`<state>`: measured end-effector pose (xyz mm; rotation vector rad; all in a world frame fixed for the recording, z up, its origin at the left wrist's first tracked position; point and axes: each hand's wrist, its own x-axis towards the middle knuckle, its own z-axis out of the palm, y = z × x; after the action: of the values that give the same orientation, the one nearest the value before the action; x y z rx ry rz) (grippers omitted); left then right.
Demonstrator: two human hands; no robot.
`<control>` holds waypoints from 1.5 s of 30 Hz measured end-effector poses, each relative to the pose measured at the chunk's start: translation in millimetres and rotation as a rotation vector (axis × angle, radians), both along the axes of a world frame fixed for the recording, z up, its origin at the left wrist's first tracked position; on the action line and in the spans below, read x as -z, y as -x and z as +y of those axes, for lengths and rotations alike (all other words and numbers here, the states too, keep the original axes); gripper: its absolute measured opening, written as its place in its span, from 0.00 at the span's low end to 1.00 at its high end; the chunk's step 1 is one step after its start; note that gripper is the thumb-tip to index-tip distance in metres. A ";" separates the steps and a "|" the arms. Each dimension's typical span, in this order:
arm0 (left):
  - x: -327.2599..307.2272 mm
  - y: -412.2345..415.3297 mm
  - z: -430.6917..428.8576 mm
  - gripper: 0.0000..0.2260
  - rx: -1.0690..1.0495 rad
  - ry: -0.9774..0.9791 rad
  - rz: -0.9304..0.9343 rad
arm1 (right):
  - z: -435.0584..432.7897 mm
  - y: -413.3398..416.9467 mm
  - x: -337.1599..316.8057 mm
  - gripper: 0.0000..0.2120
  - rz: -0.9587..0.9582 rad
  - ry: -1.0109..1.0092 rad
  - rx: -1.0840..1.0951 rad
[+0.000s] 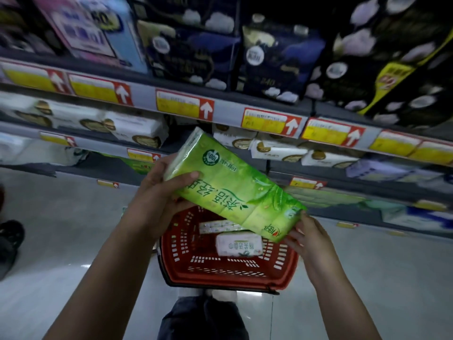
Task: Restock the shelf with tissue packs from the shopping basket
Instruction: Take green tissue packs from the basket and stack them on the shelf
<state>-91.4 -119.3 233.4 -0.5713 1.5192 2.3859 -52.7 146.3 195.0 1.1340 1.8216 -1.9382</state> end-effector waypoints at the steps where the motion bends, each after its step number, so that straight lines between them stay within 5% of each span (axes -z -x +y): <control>1: -10.9 -3.5 -1.6 0.21 -0.001 -0.003 0.000 | -0.4 -2.2 -12.0 0.12 -0.001 0.004 0.005; 10: -93.8 -36.9 -15.3 0.42 -0.054 -0.068 -0.022 | -3.7 -16.5 -111.7 0.11 0.079 -0.030 0.016; 15: -146.6 -47.5 -23.8 0.30 -0.100 -0.063 -0.011 | -14.4 -22.7 -164.9 0.11 0.128 -0.022 -0.002; 17: -169.7 -48.1 -27.7 0.39 -0.085 -0.002 0.008 | -18.7 -24.7 -185.7 0.11 0.151 -0.012 -0.003; 25: -260.6 -46.9 -50.2 0.49 0.019 0.109 0.164 | -5.7 -30.7 -246.7 0.10 0.215 -0.036 -0.039; 28: -282.7 -48.0 -48.7 0.46 0.016 0.141 0.205 | 4.2 -33.0 -262.9 0.08 0.272 -0.095 -0.022; 33: -316.2 -44.1 -31.9 0.24 0.058 0.208 0.273 | 0.5 -28.8 -305.3 0.07 0.461 -0.226 -0.028; 39: -348.2 -38.8 -15.4 0.26 0.369 0.416 0.421 | -32.6 -29.0 -369.5 0.05 0.691 -0.262 -0.331; 45: -374.3 -39.7 -1.5 0.24 0.612 0.625 0.519 | -59.1 -35.7 -405.3 0.30 0.747 -0.340 -0.771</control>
<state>-51.7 -120.8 607.7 0.4195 2.2552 1.6302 -17.0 87.2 600.4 -0.3466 2.4816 -1.6727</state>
